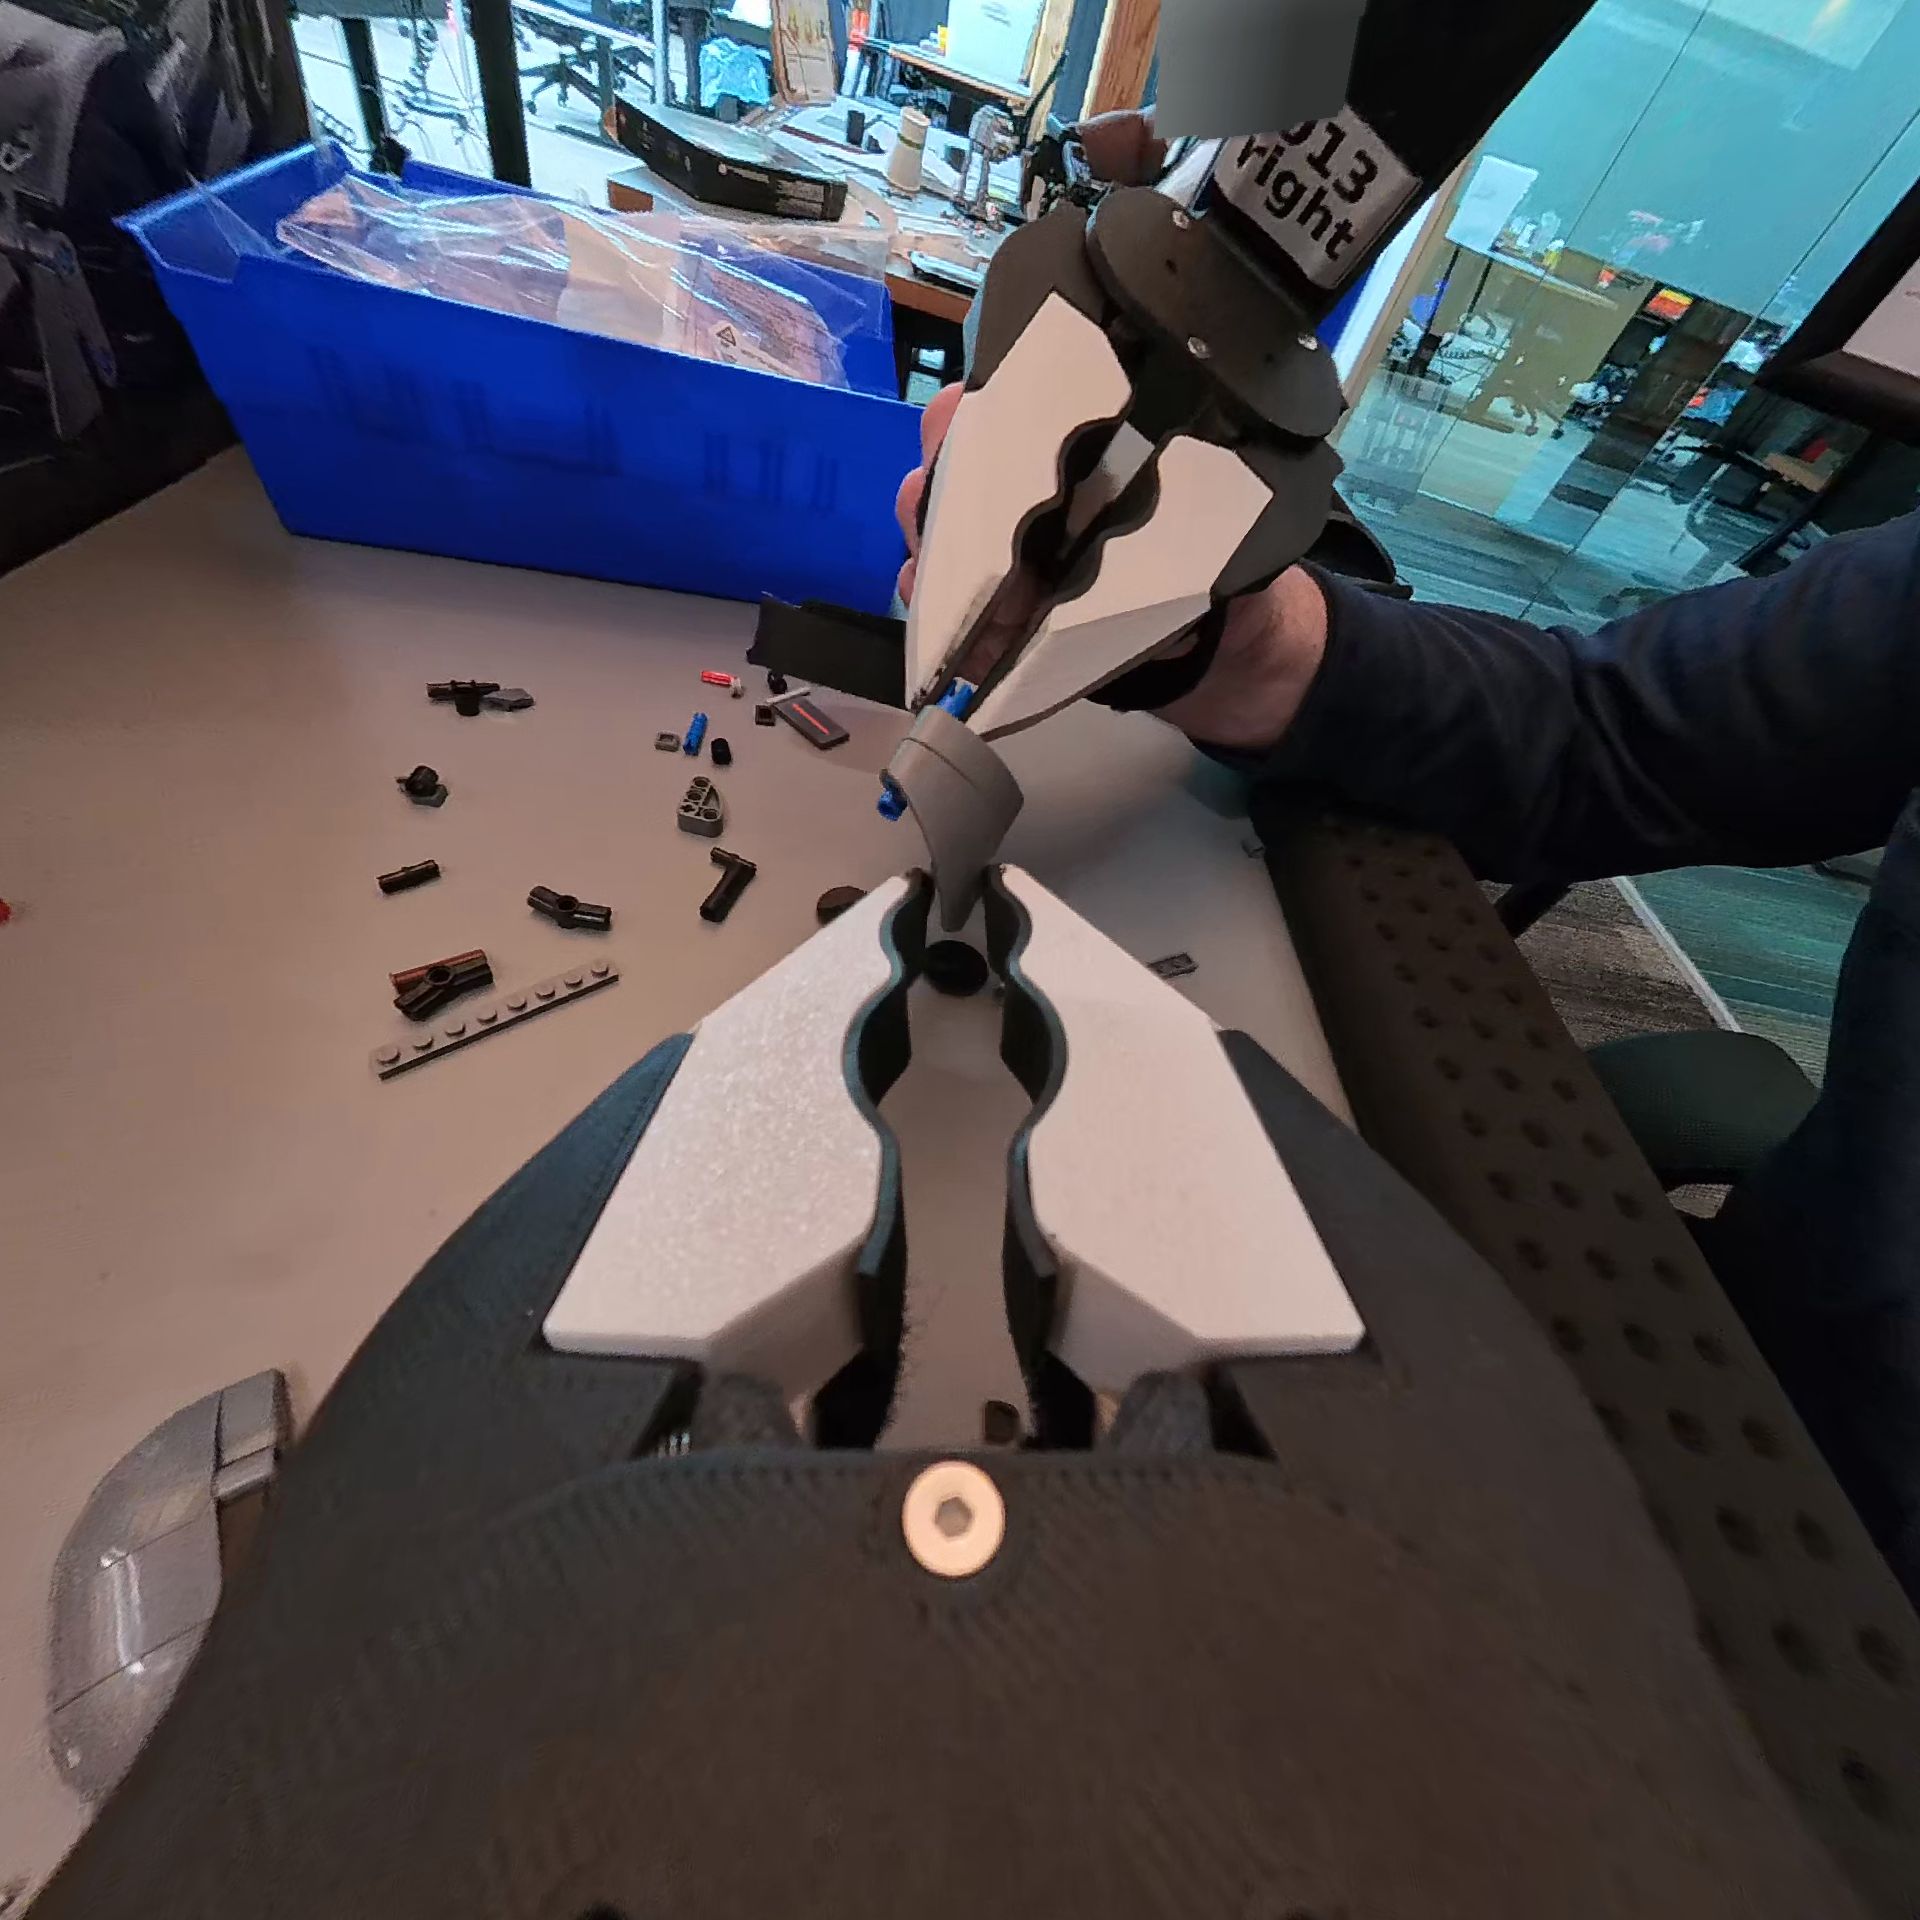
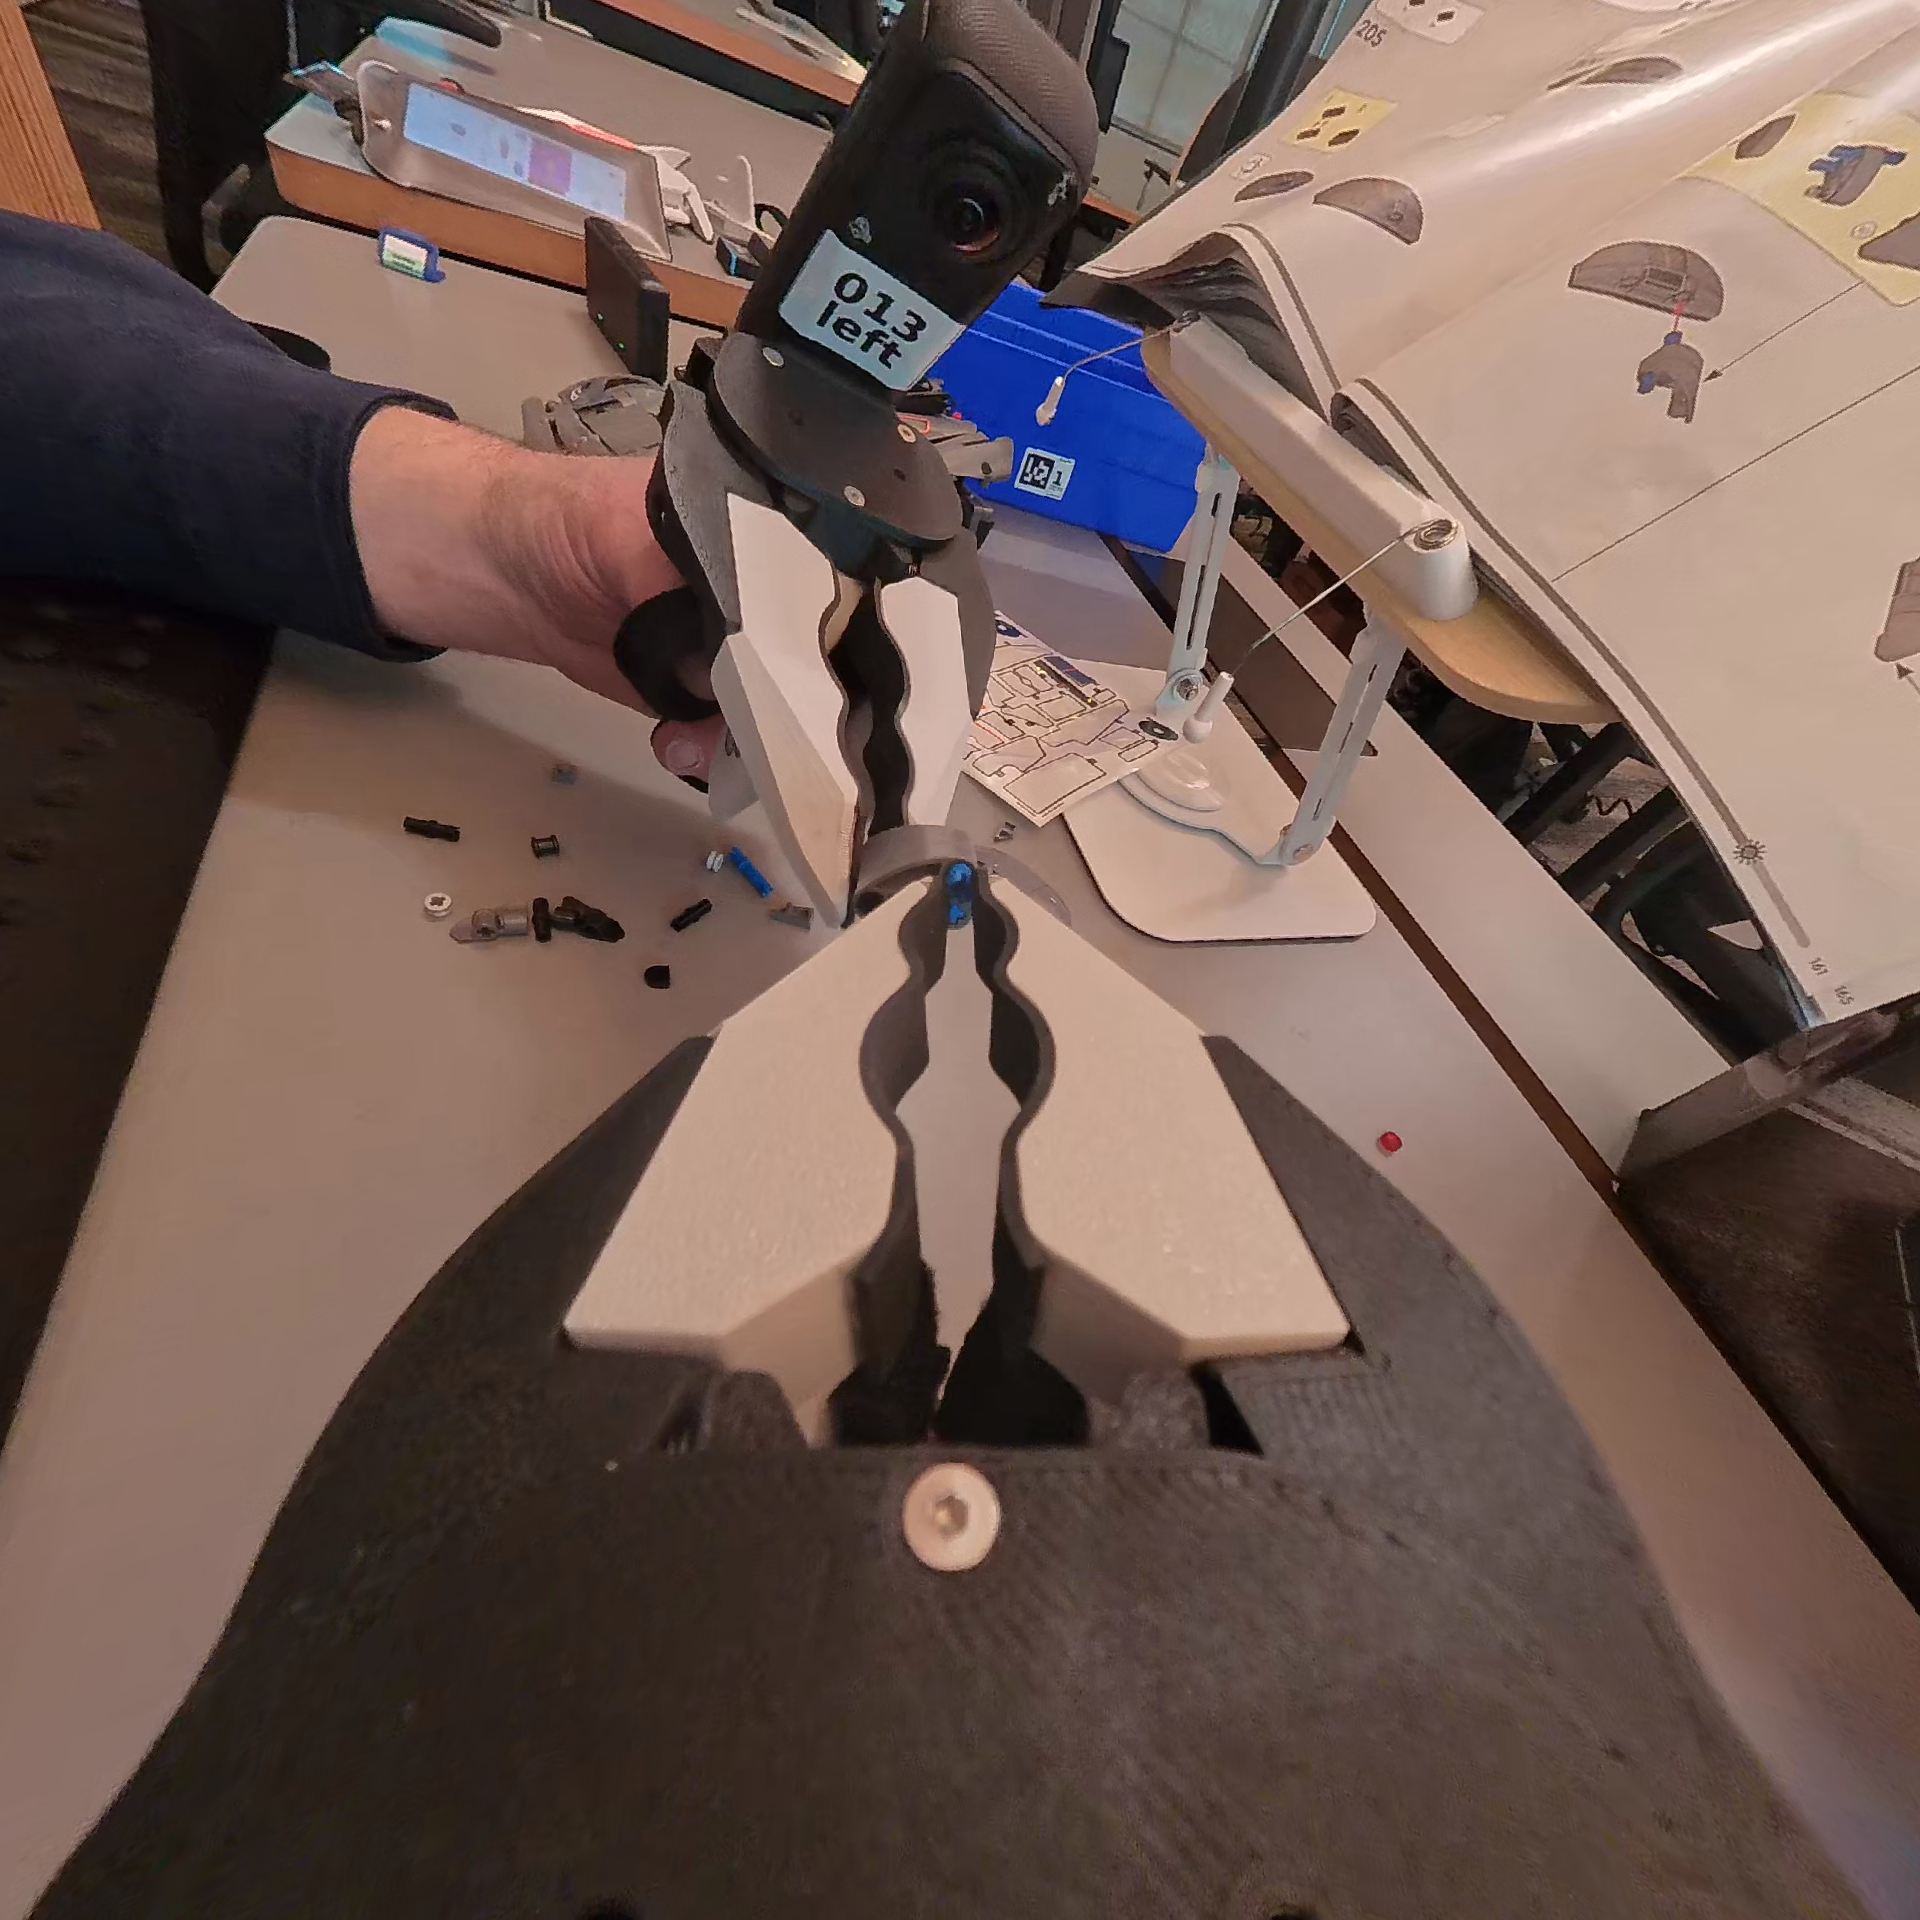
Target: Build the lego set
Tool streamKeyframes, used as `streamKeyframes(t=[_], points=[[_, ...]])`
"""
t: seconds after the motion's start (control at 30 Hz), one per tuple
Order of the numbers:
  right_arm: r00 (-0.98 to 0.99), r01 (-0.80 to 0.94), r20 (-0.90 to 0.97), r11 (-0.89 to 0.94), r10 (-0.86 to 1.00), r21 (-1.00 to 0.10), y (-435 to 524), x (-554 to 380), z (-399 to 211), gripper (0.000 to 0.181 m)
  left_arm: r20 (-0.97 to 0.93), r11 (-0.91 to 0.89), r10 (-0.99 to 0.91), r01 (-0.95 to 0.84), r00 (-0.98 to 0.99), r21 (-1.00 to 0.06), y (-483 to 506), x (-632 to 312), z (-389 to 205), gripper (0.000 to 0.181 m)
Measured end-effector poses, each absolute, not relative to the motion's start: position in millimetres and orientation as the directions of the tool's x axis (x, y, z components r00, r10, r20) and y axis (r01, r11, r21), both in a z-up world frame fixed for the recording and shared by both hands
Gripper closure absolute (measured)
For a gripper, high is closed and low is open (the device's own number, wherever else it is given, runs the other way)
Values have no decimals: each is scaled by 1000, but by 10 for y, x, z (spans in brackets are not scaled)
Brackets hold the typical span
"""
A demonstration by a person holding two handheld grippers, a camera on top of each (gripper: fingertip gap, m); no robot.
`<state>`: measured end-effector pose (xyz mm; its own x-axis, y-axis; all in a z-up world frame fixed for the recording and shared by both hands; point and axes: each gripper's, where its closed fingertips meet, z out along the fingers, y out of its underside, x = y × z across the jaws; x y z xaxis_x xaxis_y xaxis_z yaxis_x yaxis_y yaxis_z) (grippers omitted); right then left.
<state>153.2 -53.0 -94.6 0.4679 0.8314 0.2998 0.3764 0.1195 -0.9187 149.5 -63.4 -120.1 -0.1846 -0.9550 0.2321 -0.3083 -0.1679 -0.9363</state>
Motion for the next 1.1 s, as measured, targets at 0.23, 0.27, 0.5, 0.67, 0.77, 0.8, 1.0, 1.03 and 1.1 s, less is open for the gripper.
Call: streamKeyframes(t=[0.23, 0.27, 0.5, 0.67, 0.77, 0.8, 1.0, 1.03, 1.1], points=[[477, 383, 301, 113, 826, -917, -508, 1543, -960, 178, 137, -94, -984, -315, -118, -945, -559, 1511, -1208, 162], [478, 382, 300, 112, 825, -917, -506, 1545, -960, 178, 116, -76, -987, -321, -108, -944, -552, 1516, -1219, 162], [492, 381, 291, 98, 820, -919, -477, 1571, -967, 179, -39, 46, -999, -374, -28, -926, -466, 1550, -1296, 156], [501, 382, 279, 79, 820, -921, -453, 1580, -996, 178, -225, 178, -973, -433, 59, -884, -342, 1538, -1315, 149], [501, 374, 262, 67, 825, -925, -448, 1588, -1003, 179, -312, 245, -947, -456, 76, -855, -332, 1552, -1313, 148], [499, 373, 259, 65, 827, -926, -451, 1586, -1005, 179, -315, 250, -946, -454, 72, -855, -346, 1563, -1312, 148], [498, 375, 256, 60, 828, -925, -448, 1586, -1018, 179, -339, 264, -937, -470, 82, -843, -310, 1567, -1347, 147], [499, 373, 253, 58, 829, -926, -446, 1588, -1019, 179, -345, 268, -935, -471, 84, -840, -308, 1568, -1346, 147], [501, 369, 247, 54, 830, -928, -443, 1587, -1019, 179, -360, 278, -929, -476, 88, -834, -302, 1565, -1342, 147]])
